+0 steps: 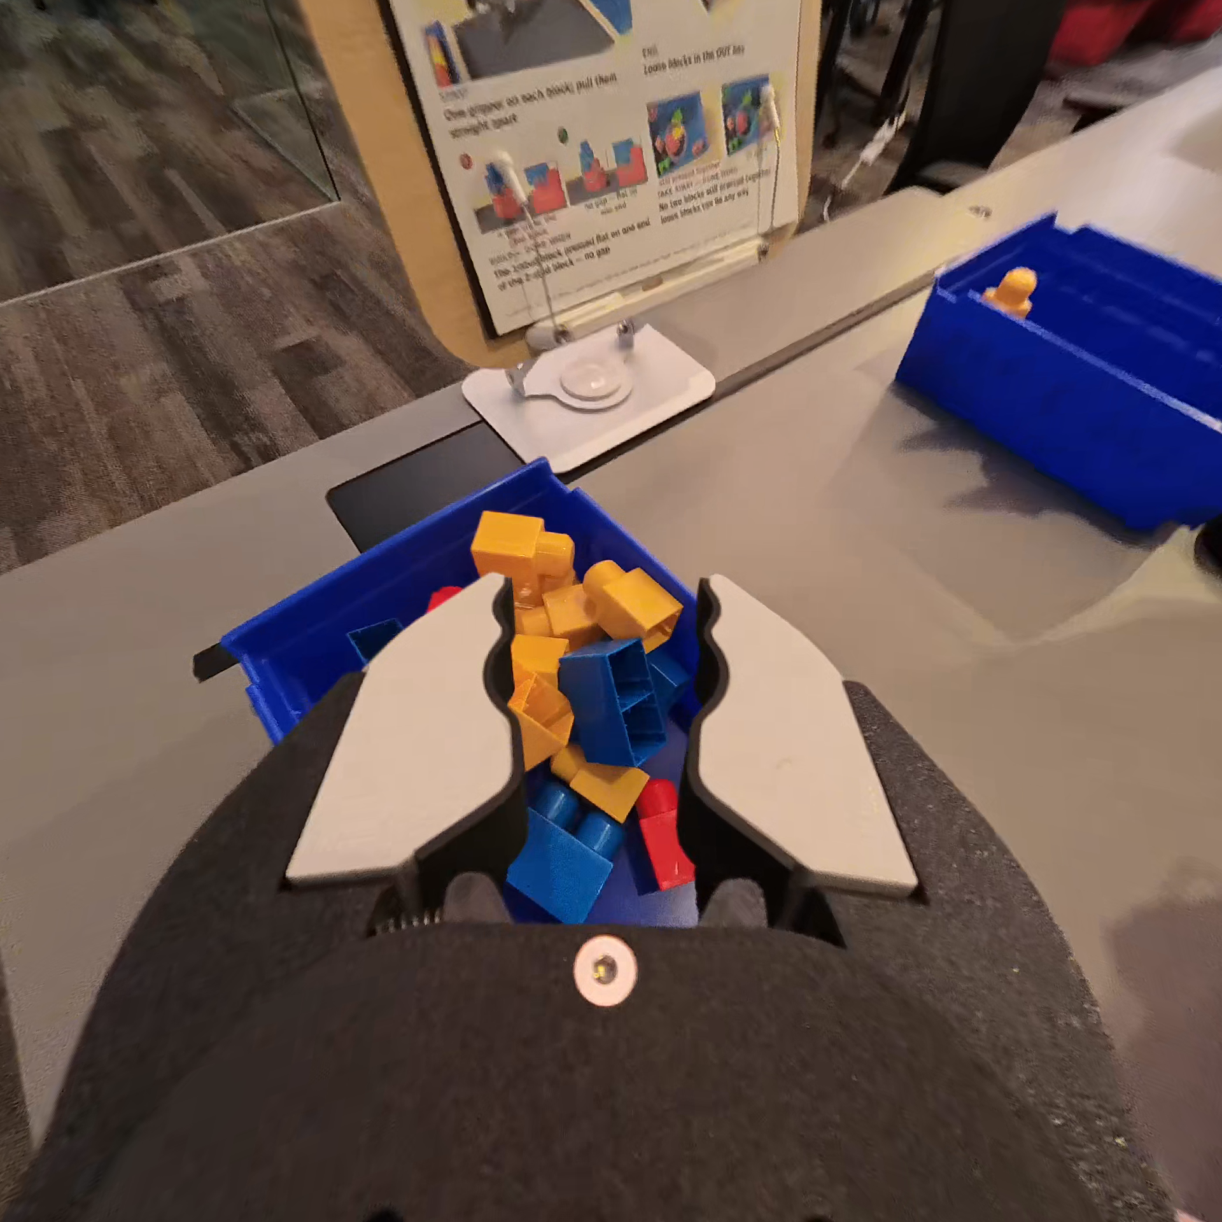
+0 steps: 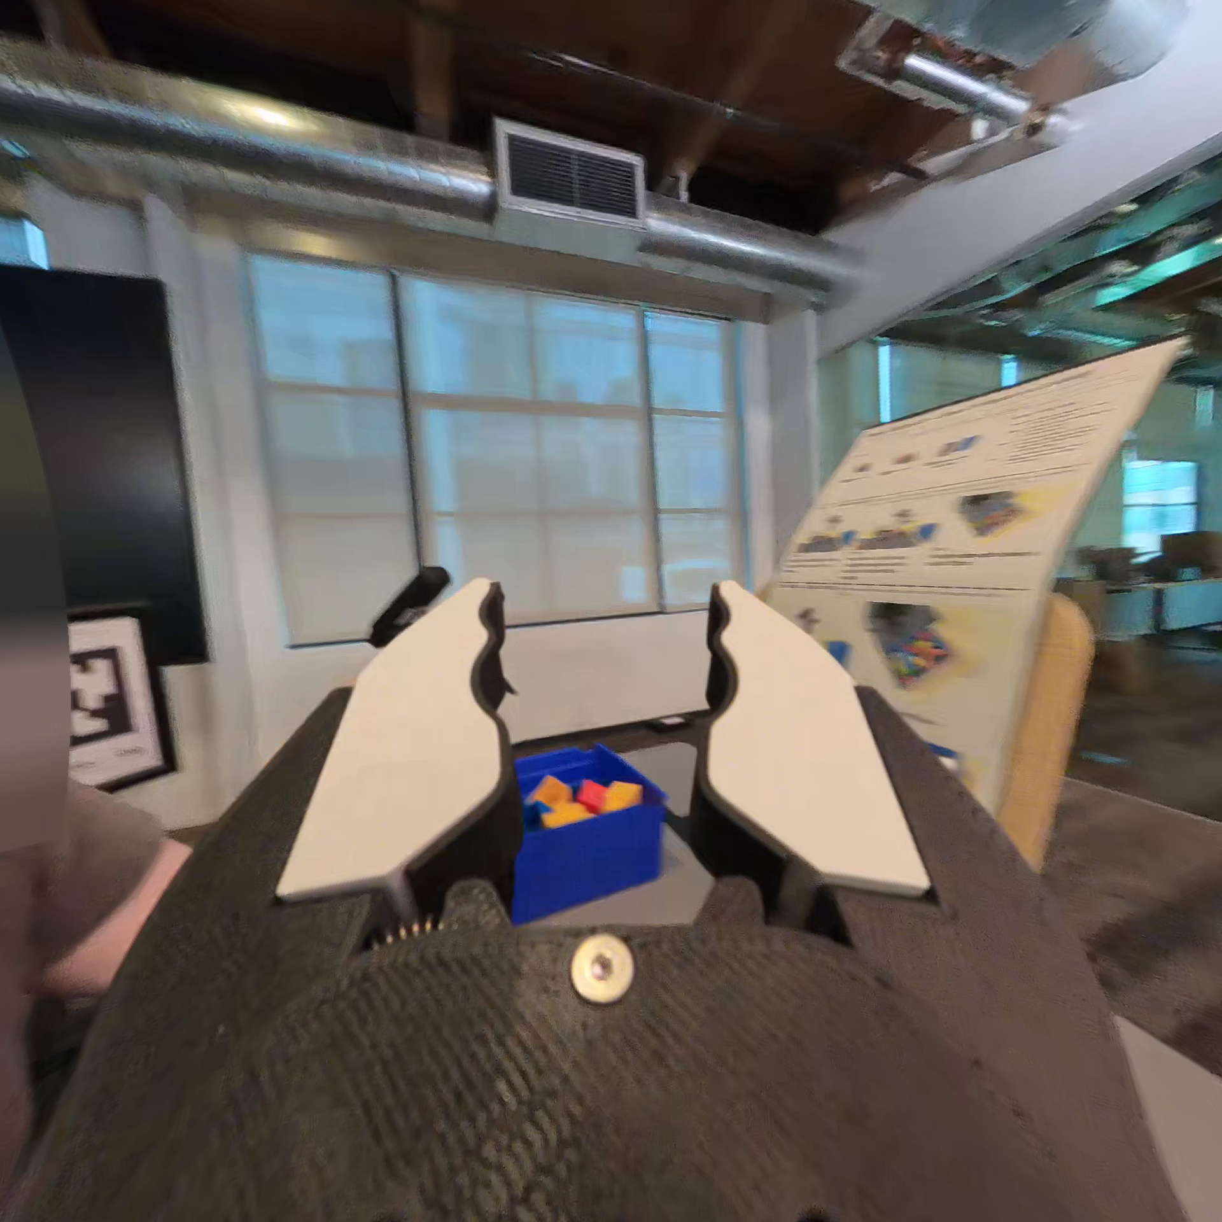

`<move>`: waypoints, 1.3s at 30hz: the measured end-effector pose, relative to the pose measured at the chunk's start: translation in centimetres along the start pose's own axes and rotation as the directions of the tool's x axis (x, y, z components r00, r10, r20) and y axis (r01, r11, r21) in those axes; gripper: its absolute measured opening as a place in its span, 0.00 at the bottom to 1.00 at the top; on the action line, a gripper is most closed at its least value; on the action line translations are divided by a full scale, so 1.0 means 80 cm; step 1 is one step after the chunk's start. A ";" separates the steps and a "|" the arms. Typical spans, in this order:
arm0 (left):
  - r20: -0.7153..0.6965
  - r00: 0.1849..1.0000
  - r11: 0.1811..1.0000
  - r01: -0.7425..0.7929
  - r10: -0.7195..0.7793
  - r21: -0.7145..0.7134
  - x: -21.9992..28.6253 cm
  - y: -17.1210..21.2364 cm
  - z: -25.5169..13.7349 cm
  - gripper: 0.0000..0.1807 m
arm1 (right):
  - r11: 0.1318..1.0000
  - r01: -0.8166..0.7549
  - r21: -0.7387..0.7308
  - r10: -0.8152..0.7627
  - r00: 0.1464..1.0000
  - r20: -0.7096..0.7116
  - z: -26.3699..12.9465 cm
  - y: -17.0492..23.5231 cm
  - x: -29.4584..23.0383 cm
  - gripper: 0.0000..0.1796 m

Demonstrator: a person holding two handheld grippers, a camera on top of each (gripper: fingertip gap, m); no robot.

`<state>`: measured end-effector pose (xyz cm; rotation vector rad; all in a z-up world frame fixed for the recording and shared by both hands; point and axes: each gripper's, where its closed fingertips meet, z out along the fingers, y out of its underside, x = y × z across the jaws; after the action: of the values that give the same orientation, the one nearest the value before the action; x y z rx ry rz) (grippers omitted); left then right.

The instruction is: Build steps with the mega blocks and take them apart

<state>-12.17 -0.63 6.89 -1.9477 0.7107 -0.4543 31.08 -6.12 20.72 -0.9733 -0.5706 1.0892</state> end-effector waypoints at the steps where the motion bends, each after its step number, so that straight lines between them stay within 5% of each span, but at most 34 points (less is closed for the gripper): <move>1: 0.007 1.000 0.999 0.018 -0.019 0.027 -0.006 -0.002 -0.006 0.29 | 1.000 -0.013 -0.012 0.013 1.000 0.006 0.011 0.007 -0.010 0.33; 4: 0.008 0.999 0.999 0.031 -0.031 0.041 -0.013 0.002 -0.015 0.29 | 0.999 0.008 -0.039 -0.008 1.000 -0.010 0.034 0.025 -0.029 0.33; 9: 0.000 0.999 0.986 -0.039 0.039 -0.165 -0.012 0.052 -0.002 0.29 | 0.997 0.071 0.004 -0.071 0.996 -0.046 0.046 0.029 -0.040 0.32; 19: -0.167 0.980 0.890 -0.172 0.111 -0.421 0.008 0.119 0.064 0.29 | 0.973 0.133 -0.187 -0.143 0.989 -0.041 0.058 0.080 -0.037 0.32; 23: -0.042 0.999 0.809 -0.036 0.015 -0.586 0.008 0.133 0.083 0.34 | 0.973 0.086 -0.216 -0.098 0.994 -0.046 0.057 0.089 -0.031 0.32; 28: 0.128 0.988 0.746 0.024 0.082 -0.665 0.003 0.135 0.105 0.38 | 0.962 0.089 -0.258 -0.108 0.992 -0.062 0.055 0.096 -0.025 0.32; 34: 0.261 0.965 0.705 0.187 -0.003 -0.685 0.006 0.145 0.124 0.33 | 0.949 0.074 -0.307 -0.093 0.994 -0.048 0.055 0.106 -0.027 0.32; 39: 0.305 0.948 0.625 0.184 0.092 -0.758 -0.002 0.164 0.123 0.27 | 0.931 0.117 -0.347 -0.136 0.990 -0.031 0.055 0.111 -0.031 0.32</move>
<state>-10.35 1.44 -9.29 -2.7885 0.7021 0.2196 22.46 -5.57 15.23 -1.2485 -0.7862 0.8593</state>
